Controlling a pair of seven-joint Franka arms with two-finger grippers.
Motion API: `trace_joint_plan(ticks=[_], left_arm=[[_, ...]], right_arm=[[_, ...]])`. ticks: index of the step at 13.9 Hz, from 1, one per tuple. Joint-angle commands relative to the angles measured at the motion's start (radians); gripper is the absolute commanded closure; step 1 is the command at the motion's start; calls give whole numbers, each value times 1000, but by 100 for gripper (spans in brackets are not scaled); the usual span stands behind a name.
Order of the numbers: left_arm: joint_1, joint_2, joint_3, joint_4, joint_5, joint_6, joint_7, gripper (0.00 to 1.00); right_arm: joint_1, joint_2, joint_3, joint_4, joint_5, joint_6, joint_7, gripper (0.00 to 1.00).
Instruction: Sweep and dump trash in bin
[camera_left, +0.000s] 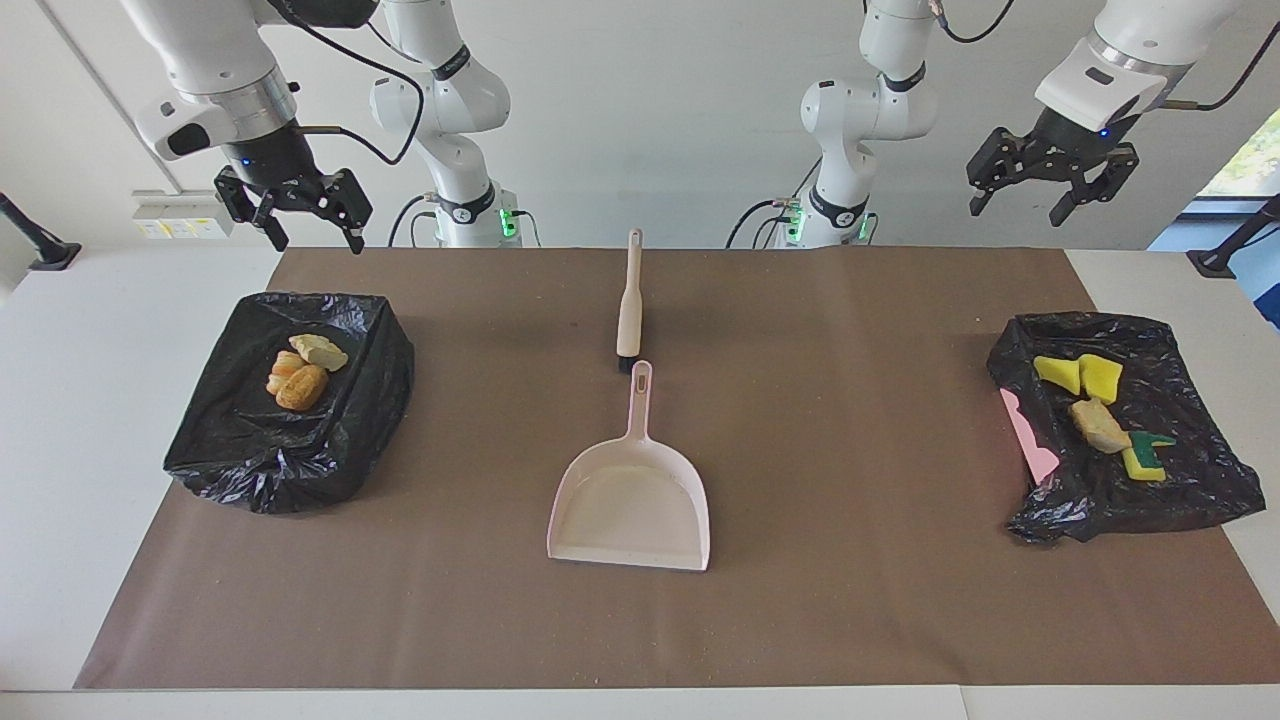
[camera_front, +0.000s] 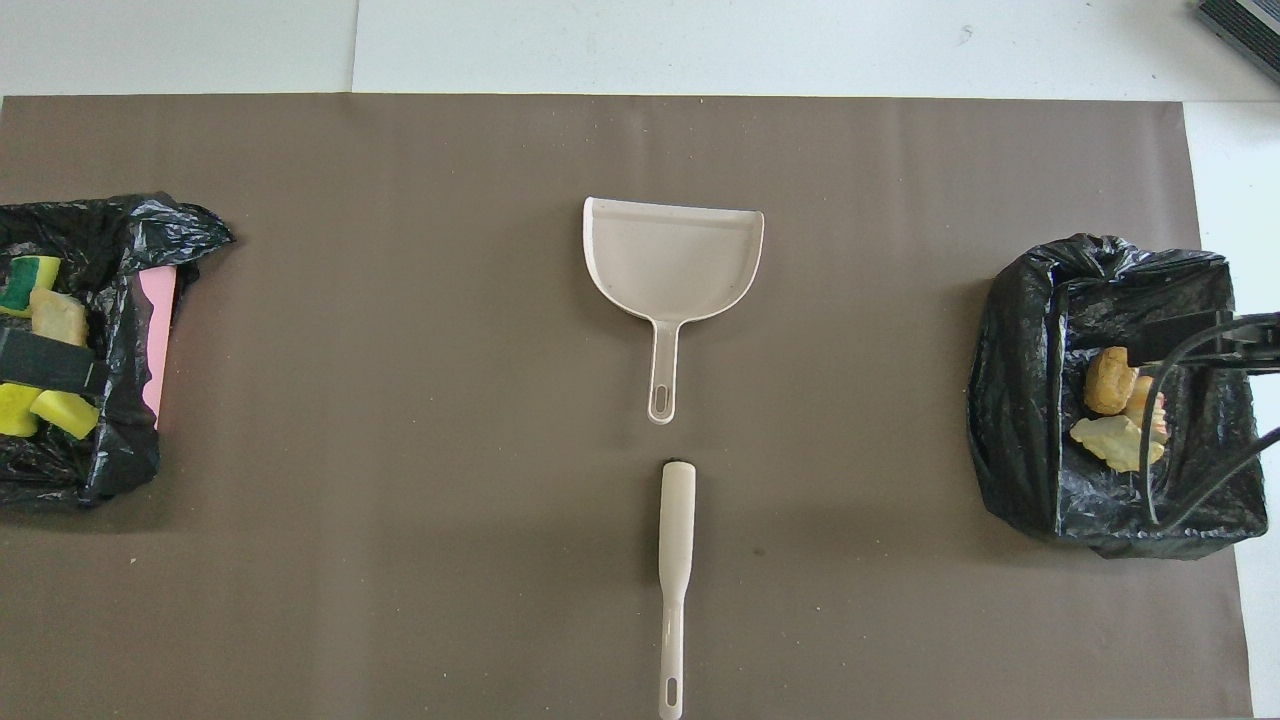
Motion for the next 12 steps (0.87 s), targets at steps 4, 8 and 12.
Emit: trace_joint_plan(ticks=[4, 8, 12], left_arm=[[62, -18, -55, -21, 11, 9, -9, 0], [79, -21, -68, -23, 9, 12, -9, 0], [76, -21, -66, -26, 12, 12, -10, 0]], right_arm=[[4, -2, -3, 1, -2, 3, -11, 0], [4, -2, -3, 1, -2, 3, -11, 0], [4, -2, -3, 1, -2, 3, -11, 0]])
